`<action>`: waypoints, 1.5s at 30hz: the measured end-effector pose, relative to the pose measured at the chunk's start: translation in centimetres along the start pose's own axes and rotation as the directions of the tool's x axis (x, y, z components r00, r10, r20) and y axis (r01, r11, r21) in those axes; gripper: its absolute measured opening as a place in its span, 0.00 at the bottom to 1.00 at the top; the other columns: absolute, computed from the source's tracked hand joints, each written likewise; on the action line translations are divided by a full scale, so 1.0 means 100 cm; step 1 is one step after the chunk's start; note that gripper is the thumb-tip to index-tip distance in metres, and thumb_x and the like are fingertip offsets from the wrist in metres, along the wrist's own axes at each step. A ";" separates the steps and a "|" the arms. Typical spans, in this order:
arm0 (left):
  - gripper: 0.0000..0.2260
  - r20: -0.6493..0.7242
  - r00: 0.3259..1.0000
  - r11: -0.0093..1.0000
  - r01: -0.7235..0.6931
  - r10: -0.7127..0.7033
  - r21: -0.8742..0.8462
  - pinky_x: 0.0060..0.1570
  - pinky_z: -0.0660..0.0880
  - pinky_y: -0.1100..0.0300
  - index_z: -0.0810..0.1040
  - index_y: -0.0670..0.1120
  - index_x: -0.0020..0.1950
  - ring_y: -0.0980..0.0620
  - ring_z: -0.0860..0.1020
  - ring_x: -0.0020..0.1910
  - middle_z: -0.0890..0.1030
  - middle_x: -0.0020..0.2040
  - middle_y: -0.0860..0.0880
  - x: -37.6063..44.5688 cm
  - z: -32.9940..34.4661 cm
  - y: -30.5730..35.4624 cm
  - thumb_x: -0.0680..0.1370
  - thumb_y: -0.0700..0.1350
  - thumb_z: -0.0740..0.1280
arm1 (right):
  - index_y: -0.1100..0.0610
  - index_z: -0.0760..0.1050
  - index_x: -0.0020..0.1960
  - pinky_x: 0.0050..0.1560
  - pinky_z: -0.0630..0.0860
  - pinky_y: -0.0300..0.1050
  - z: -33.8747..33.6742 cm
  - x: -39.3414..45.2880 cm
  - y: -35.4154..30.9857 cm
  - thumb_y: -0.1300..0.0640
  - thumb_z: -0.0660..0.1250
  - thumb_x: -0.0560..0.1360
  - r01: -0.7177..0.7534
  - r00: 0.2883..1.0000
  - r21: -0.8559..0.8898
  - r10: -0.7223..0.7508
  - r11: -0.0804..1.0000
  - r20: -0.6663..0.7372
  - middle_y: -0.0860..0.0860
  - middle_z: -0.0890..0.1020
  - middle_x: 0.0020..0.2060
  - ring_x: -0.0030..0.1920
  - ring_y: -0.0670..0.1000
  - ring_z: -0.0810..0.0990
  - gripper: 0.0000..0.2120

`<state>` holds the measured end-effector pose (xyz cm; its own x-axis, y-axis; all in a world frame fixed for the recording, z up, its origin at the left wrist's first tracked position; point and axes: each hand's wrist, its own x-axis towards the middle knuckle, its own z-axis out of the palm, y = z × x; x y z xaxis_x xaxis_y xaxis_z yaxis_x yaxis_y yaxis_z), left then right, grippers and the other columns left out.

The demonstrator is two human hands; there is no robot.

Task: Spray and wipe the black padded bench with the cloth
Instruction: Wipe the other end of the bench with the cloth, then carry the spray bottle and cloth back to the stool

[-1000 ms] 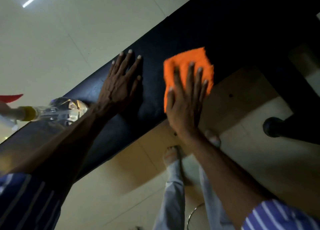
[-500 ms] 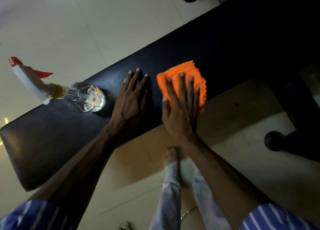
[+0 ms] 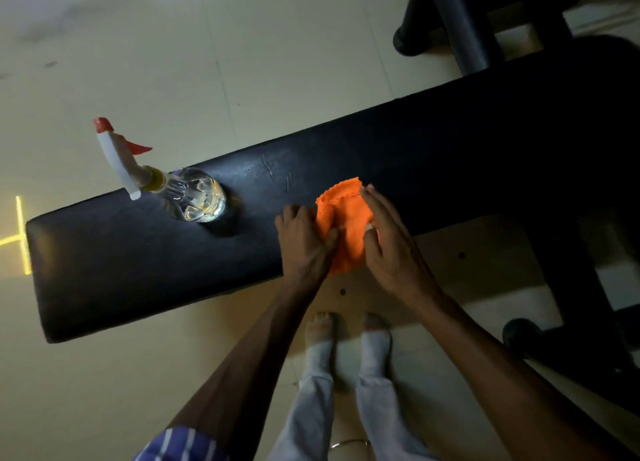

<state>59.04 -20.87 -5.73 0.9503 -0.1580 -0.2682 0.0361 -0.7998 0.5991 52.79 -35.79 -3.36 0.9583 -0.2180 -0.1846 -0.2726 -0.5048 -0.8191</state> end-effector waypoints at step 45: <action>0.16 0.571 0.820 0.730 0.412 -0.036 -0.545 0.55 0.82 0.39 0.87 0.43 0.50 0.46 0.84 0.44 0.87 0.44 0.44 -0.047 -0.214 -0.212 0.75 0.56 0.76 | 0.54 0.82 0.63 0.52 0.86 0.44 0.159 -0.064 -0.179 0.49 0.77 0.77 -0.088 0.844 0.267 0.214 0.960 -0.492 0.40 0.85 0.48 0.55 0.43 0.86 0.18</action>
<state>60.46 9.23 -1.06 0.6014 -0.4316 -0.6723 0.5861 -0.3336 0.7384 52.93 -12.10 3.87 0.7083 -0.7030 -0.0641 -0.3228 -0.2419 -0.9150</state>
